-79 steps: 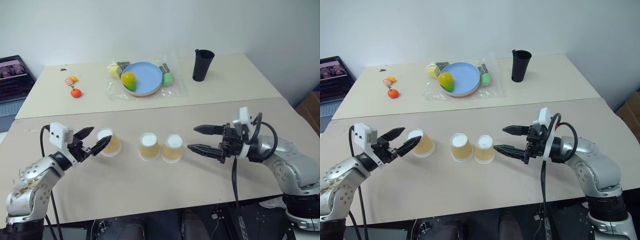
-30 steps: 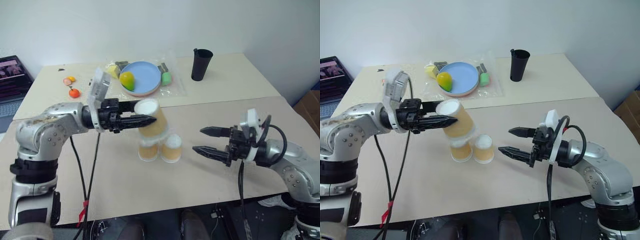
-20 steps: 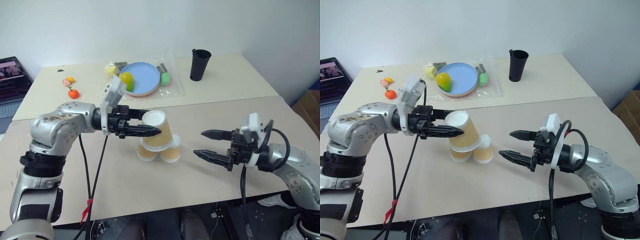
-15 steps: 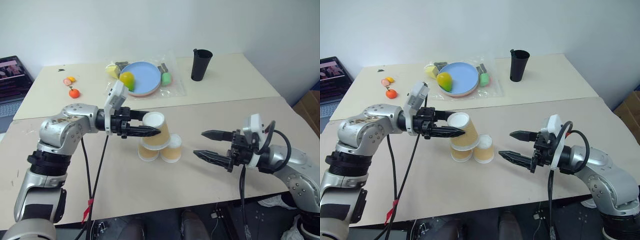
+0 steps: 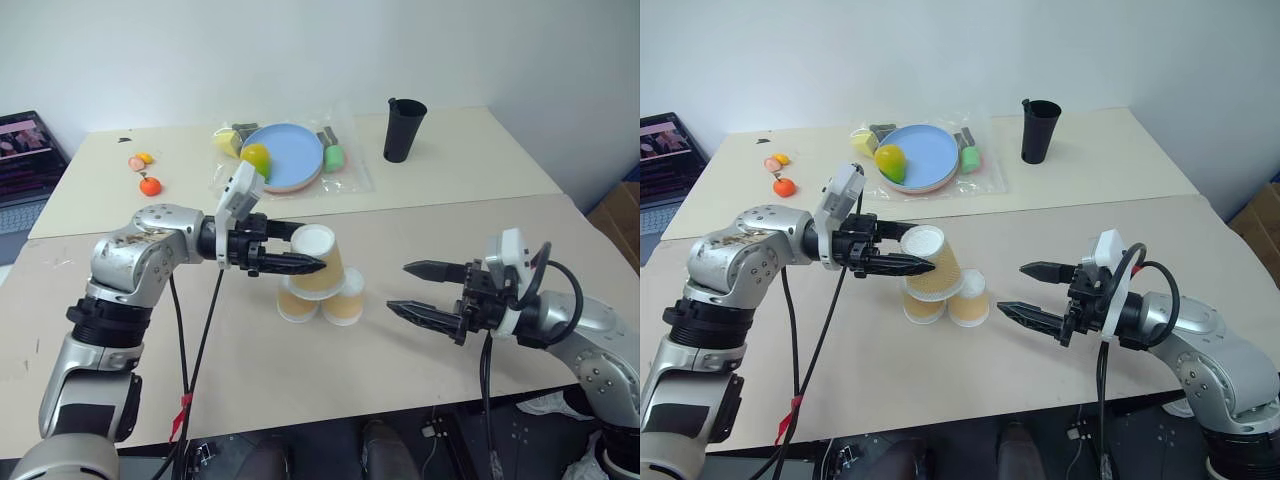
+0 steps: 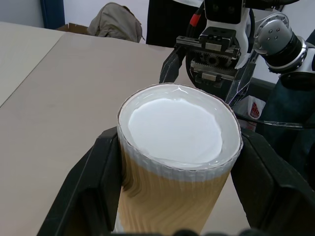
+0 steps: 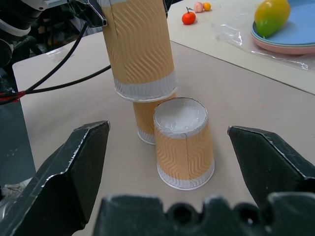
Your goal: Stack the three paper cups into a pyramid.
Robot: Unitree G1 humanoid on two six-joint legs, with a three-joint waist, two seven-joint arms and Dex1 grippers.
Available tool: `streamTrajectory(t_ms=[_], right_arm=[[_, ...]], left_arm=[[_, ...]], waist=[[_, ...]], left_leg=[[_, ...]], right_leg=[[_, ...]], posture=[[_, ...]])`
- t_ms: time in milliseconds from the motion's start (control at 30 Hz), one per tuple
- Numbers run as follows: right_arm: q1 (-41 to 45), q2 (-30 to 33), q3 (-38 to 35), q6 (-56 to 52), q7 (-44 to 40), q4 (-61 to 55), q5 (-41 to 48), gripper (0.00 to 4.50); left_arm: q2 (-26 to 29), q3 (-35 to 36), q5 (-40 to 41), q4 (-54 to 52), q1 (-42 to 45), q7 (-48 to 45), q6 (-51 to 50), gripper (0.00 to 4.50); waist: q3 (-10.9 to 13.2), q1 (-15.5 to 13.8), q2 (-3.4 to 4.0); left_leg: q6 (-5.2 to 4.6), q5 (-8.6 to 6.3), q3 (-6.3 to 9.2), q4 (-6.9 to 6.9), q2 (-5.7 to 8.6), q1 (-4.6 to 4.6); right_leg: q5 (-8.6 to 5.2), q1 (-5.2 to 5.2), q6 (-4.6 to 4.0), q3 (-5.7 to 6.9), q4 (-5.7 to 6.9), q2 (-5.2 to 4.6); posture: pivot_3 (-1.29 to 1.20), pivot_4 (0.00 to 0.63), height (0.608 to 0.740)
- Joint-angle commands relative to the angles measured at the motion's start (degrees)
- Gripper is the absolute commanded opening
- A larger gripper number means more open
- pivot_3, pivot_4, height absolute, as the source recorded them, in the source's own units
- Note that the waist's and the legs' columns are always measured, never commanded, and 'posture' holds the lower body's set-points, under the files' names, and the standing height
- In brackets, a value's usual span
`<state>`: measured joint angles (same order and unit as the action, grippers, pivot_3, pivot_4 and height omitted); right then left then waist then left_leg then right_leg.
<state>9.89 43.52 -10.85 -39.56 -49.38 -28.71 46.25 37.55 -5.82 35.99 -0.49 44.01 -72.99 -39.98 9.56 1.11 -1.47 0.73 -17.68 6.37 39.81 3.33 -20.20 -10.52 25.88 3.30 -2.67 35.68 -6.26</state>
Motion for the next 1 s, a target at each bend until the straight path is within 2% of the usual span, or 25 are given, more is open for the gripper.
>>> streamTrajectory(t_ms=[33,767,833,900,933,1000], right_arm=[[0.4,0.5,-1.7,0.6,0.2,-1.4,0.9,4.50],[0.3,0.7,-1.8,0.1,0.3,-1.3,1.2,4.50],[0.4,0.7,-1.8,-0.1,0.3,-1.2,1.2,4.50],[0.4,0.8,-1.9,-0.1,0.3,-1.3,1.4,4.50],[0.3,0.8,-2.0,-0.1,0.3,-1.3,1.4,4.50],[0.3,0.8,-1.9,-0.1,0.3,-1.3,1.4,4.50]], left_arm=[[-0.2,1.1,-0.6,-0.9,0.7,-0.2,2.1,2.75],[-3.3,1.4,-4.1,-0.6,-1.4,2.3,6.4,2.75],[-3.7,1.8,-3.6,-0.5,-1.4,2.6,6.1,3.63],[-4.1,1.9,-4.0,-0.5,-1.3,3.5,6.2,4.01],[-4.1,2.0,-4.2,-0.6,-1.3,3.8,6.2,4.42],[-4.2,1.7,-5.0,-0.9,-1.6,4.5,6.9,4.47]], waist=[[0.0,0.0,0.00],[0.0,-0.1,0.00],[0.0,-0.1,0.00],[0.0,-0.2,0.00],[0.0,-0.2,0.00],[0.0,-0.1,0.00]], left_leg=[[0.00,0.00,0.00,0.00,0.00,0.00],[-0.01,0.00,0.00,0.02,0.00,0.00],[-0.01,-0.01,0.00,0.02,0.00,0.00],[-0.01,-0.01,0.00,0.02,0.00,0.00],[-0.01,-0.01,0.00,0.02,0.00,0.00],[-0.01,-0.01,0.00,0.02,0.00,0.00]], right_leg=[[0.00,0.00,0.00,0.00,0.00,0.00],[0.00,0.00,0.01,0.00,0.01,0.00],[0.00,0.00,0.01,0.00,0.01,0.00],[0.00,0.00,0.01,0.00,0.01,0.00],[0.01,0.00,0.01,0.00,0.01,0.00],[0.01,0.00,0.01,0.00,0.01,0.00]], posture=[[0.00,0.150,0.735],[0.00,0.150,0.735],[0.00,0.150,0.735],[0.00,0.150,0.735],[0.00,0.150,0.735],[0.00,0.150,0.735]])
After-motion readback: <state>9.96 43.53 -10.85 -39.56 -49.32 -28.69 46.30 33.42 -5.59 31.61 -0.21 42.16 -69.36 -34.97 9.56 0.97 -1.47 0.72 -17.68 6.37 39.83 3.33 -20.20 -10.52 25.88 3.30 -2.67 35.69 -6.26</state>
